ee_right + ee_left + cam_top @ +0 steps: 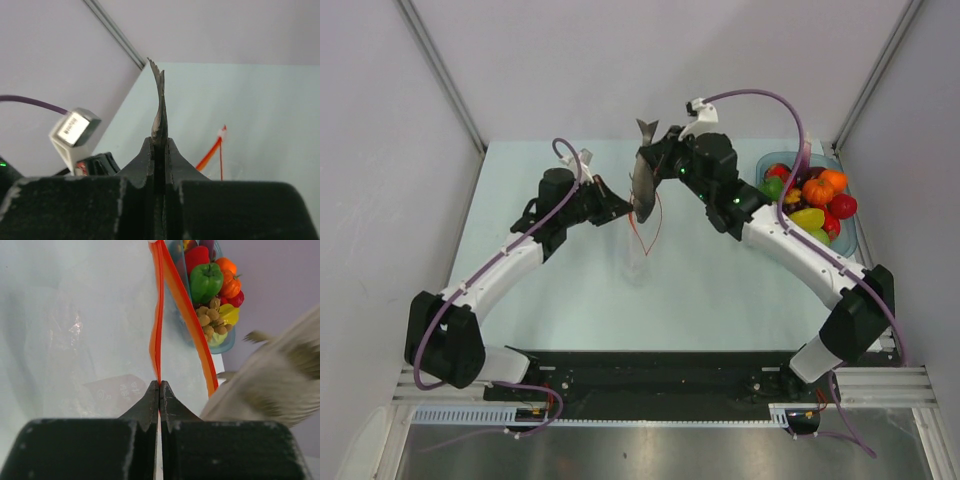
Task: Place the food in the zip-top bag and seal the zipper
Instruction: Place the fake fish in the zipper food storage bag.
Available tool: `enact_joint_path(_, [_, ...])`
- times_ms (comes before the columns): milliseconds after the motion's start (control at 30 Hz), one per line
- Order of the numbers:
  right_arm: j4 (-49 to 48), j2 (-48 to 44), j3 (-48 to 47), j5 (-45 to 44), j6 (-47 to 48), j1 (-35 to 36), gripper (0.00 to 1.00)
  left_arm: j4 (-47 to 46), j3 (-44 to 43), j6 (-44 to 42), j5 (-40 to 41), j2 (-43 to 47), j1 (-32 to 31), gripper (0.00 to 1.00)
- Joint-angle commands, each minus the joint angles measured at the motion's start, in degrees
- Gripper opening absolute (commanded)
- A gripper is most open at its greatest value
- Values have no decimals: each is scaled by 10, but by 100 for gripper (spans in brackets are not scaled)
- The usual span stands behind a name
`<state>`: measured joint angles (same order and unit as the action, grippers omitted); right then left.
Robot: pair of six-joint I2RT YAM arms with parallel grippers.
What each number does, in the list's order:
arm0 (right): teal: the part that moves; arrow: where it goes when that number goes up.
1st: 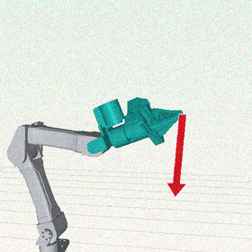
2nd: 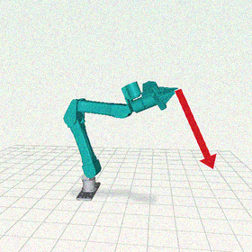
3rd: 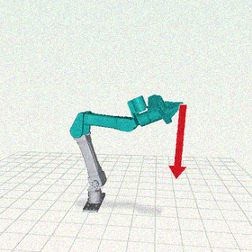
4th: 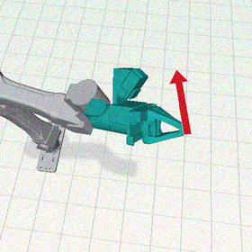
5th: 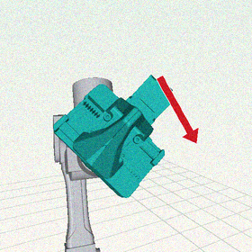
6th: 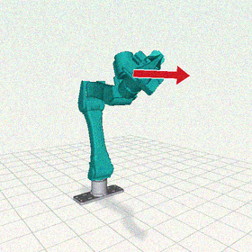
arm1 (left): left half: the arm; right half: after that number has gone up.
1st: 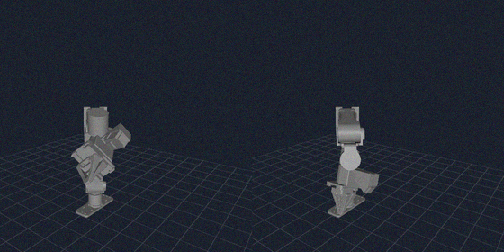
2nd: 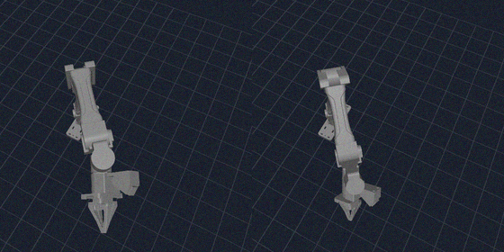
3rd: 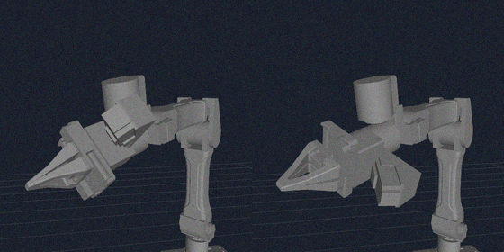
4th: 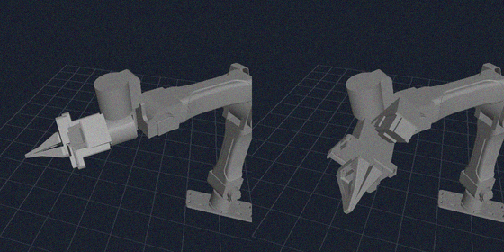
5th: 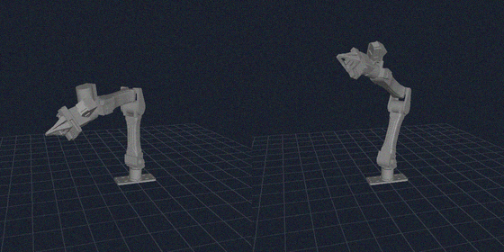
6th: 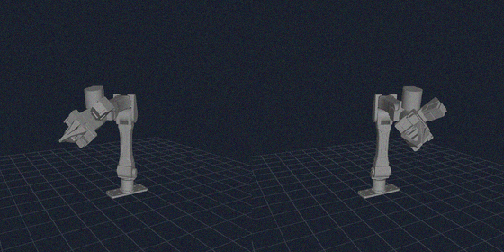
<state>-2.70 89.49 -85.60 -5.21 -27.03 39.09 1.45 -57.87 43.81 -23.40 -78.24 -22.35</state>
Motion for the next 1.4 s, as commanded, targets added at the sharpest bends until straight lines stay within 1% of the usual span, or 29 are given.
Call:
enact_joint_path(0, [-34, 9, 25, -95, 63, 22, 0, -13, 3, 41, 44, 38, 4, 0])
enact_joint_path(67, [-58, 8, 66, -99, 95, 28, 0, -33, 9, 51, 50, 42, 3, 0])
enact_joint_path(100, [-74, 6, 77, -94, 97, 27, 0, -37, 10, 53, 50, 44, 3, 0])
enact_joint_path(167, [-70, 6, 97, -73, 95, 27, 0, -37, 12, 60, 53, 45, 3, 0])
enact_joint_path(300, [-27, -5, 105, -19, 99, 29, 0, -37, 16, 61, 60, 51, 3, 0])
enact_joint_path(433, [5, -7, 104, 62, 114, 35, 0, -40, 20, 61, 64, 54, 3, 0])
enact_joint_path(600, [87, 10, 103, 71, 78, 41, 0, -52, 21, 60, 56, 50, 3, 0])
enact_joint_path(633, [95, 18, 101, 93, 73, 38, 3, -55, 21, 58, 52, 49, 3, 0])
enact_joint_path(667, [113, 21, 99, 99, 69, 37, 12, -57, 20, 55, 50, 52, 3, 0])
enact_joint_path(700, [117, 21, 98, 102, 67, 31, 24, -56, 19, 48, 50, 54, 3, 0])
enact_joint_path(733, [118, 19, 98, 109, 70, 30, 51, -56, 17, 45, 47, 55, 3, 0])
enact_joint_path(767, [118, 12, 96, 111, 72, 26, 62, -53, 17, 44, 45, 56, 4, 0])
enact_joint_path(833, [114, 3, 82, 135, 83, 14, 74, -45, 12, 29, 41, 63, 2, 0])
enact_joint_path(900, [125, -10, 68, 142, 89, 4, 82, -38, 12, 15, 39, 71, -1, 0])
enact_joint_path(933, [129, -14, 57, 171, 93, -2, 85, -35, 14, 13, 37, 78, -2, 0])
enact_joint_path(1033, [153, -44, 53, 209, 101, -20, 85, -24, 27, 14, 34, 91, -2, 0])
enact_joint_path(1167, [218, -55, 56, 209, 99, -51, 83, -36, 49, 33, 32, 105, -2, 0])
enact_joint_path(1233, [242, -42, 67, 218, 92, -72, 79, -47, 51, 38, 31, 106, -2, 0])
enact_joint_path(1267, [243, -41, 88, 224, 87, -80, 75, -50, 51, 38, 31, 106, -2, 0])
enact_joint_path(1300, [240, -39, 102, 256, 78, -88, 69, -52, 50, 41, 30, 106, -2, 0])
enact_joint_path(1367, [228, -35, 125, 279, 76, -102, 67, -52, 44, 41, 30, 105, -2, 0])
